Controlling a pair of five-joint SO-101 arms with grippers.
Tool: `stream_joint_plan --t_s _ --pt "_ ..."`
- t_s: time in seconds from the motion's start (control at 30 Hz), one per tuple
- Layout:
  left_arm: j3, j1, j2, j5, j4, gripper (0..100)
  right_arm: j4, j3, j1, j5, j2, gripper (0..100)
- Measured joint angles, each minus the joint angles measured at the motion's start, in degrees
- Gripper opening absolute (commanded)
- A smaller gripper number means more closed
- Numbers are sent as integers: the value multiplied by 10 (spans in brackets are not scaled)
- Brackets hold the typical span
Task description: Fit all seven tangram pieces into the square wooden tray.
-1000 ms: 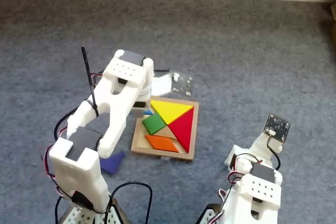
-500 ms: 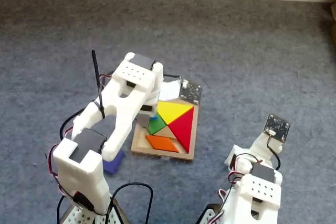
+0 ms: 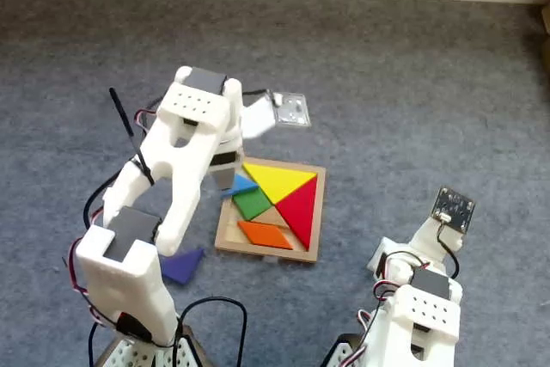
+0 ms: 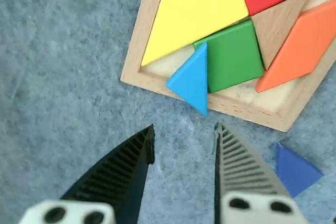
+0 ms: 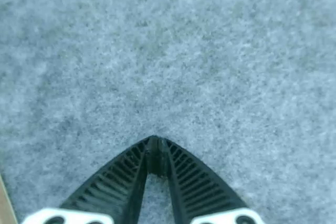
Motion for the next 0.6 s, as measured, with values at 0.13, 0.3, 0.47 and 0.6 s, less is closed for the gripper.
stream_joint_plan --t_s 0.13,0.3,0.47,0.6 --pt "0 -14 0 71 16 171 0 0 0 0 0 6" --pt "25 -24 -1 156 12 171 0 0 0 0 0 6" --pt "106 -23 -1 202 -69 171 0 0 0 0 0 6" --pt "159 -29 -1 228 -127 171 0 0 0 0 0 6"
